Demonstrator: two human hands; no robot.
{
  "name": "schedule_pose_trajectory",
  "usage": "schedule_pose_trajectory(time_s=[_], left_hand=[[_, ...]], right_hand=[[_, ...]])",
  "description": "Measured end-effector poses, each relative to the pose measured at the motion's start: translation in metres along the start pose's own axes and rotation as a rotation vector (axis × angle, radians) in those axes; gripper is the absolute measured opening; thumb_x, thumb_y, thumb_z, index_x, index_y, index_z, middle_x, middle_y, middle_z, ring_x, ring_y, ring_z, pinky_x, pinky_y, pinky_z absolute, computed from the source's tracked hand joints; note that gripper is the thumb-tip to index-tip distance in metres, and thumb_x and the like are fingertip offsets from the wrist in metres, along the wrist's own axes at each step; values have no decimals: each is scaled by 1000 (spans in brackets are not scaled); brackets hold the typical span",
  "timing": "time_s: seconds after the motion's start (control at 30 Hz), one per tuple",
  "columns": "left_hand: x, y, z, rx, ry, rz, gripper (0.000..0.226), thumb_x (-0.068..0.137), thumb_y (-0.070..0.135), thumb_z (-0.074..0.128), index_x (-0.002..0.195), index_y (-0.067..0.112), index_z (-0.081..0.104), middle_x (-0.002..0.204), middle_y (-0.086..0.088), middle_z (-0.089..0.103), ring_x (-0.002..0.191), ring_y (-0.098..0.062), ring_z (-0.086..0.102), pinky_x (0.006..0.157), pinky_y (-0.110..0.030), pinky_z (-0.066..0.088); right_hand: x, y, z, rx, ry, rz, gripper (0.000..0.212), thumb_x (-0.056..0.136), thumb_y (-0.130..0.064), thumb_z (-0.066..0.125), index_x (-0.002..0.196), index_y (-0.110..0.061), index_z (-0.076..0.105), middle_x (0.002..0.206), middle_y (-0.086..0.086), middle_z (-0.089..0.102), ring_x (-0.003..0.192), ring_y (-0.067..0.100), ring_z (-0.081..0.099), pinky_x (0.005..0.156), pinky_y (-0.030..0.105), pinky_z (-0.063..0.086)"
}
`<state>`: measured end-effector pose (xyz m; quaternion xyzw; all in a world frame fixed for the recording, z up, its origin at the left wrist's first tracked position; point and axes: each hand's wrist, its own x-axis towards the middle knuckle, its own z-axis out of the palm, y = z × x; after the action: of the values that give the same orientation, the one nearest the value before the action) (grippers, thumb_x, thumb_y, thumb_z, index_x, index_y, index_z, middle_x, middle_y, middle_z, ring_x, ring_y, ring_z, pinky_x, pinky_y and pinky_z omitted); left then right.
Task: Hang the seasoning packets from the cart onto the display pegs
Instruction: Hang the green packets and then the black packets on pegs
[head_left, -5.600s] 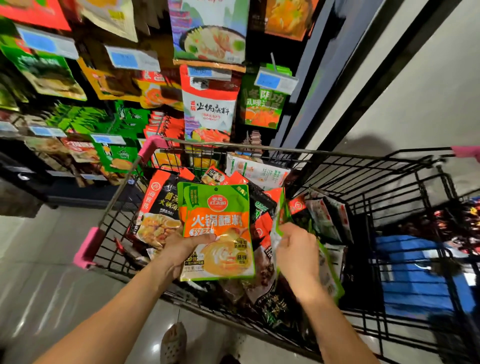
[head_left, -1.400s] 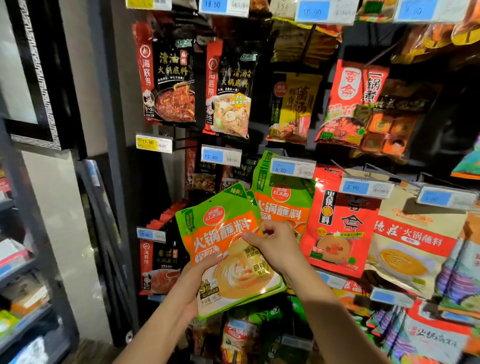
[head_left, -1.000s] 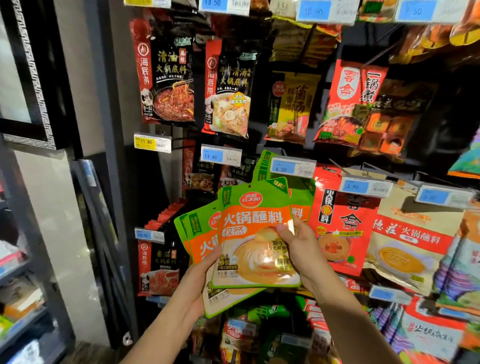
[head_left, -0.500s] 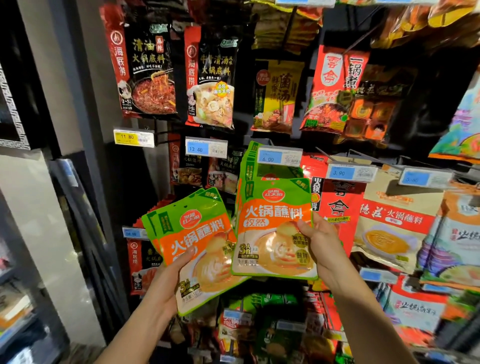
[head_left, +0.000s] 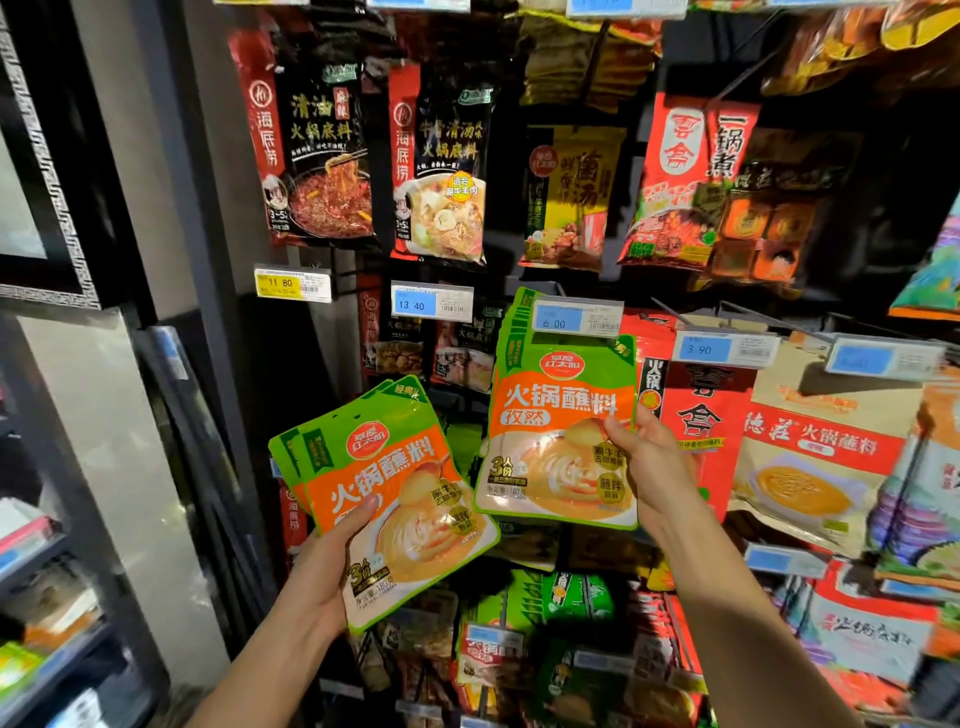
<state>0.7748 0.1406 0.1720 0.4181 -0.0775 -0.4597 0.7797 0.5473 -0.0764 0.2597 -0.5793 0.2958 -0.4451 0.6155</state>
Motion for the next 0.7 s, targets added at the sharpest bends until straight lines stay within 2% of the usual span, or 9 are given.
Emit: schedule_pose_trajectory(time_s=[0.07, 0.2, 0.33, 0.4, 0.47, 0.5, 0.57, 0.63, 0.7], left_hand=[[-1, 0, 0, 10, -3, -3, 52, 82, 19, 73, 132, 7, 65, 118, -21, 73, 86, -36, 76, 66, -51, 63], [0, 1, -2, 22, 12, -8, 58, 78, 21, 76, 133, 8, 65, 118, -21, 72, 88, -37, 76, 71, -53, 63], [1, 3, -3, 23, 20, -7, 56, 79, 21, 76, 132, 8, 66, 117, -21, 73, 85, -37, 76, 67, -52, 63], [2, 4, -4, 27, 29, -6, 55, 80, 20, 76, 132, 8, 66, 117, -22, 73, 83, -37, 76, 65, -51, 63], [2, 3, -7, 12, 38, -20, 53, 81, 19, 76, 131, 9, 66, 116, -22, 73, 84, -37, 76, 64, -51, 63], [2, 3, -8, 1, 36, -30, 51, 82, 20, 75, 131, 9, 67, 116, -21, 73, 86, -37, 76, 65, -52, 63], [1, 1, -8, -12, 32, -47, 43, 85, 20, 74, 127, 10, 69, 115, -21, 73, 89, -37, 75, 67, -53, 63], [-1, -3, -3, -18, 4, -65, 32, 88, 21, 72, 118, 11, 71, 111, -20, 75, 84, -36, 76, 67, -53, 63], [-1, -7, 5, -2, -15, -77, 29, 88, 21, 71, 115, 12, 72, 109, -20, 75, 82, -36, 76, 71, -53, 63]], right_hand=[[3, -2, 3, -11, 27, 14, 25, 102, -8, 58, 126, -16, 64, 114, 10, 77, 112, 27, 71, 105, 46, 51], [16, 5, -1, -14, 58, 51, 45, 96, -19, 67, 140, -13, 58, 122, 8, 74, 120, 29, 67, 112, 56, 44], [24, -1, 6, -127, 139, 81, 24, 104, -7, 57, 124, -18, 64, 105, 4, 73, 111, 29, 68, 106, 50, 50], [33, 1, 9, -336, 196, 29, 19, 104, -6, 53, 103, -22, 65, 109, 10, 73, 109, 35, 67, 99, 48, 53], [38, 5, 5, -743, 261, -6, 13, 105, -14, 53, 107, -11, 65, 117, 19, 70, 109, 39, 65, 86, 42, 51], [37, 7, 3, -981, 294, 12, 19, 105, -20, 53, 113, -7, 63, 118, 19, 69, 109, 39, 65, 78, 39, 46], [28, 9, -2, -1339, 323, 47, 22, 102, -21, 54, 115, -6, 62, 114, 17, 70, 107, 37, 67, 75, 36, 45], [14, 12, -2, -1454, 381, -31, 21, 95, -16, 58, 113, -5, 59, 108, 16, 71, 100, 38, 69, 81, 39, 52], [0, 17, 4, -1334, 408, -195, 13, 93, -17, 61, 103, -9, 58, 99, 10, 68, 90, 34, 67, 73, 39, 49]])
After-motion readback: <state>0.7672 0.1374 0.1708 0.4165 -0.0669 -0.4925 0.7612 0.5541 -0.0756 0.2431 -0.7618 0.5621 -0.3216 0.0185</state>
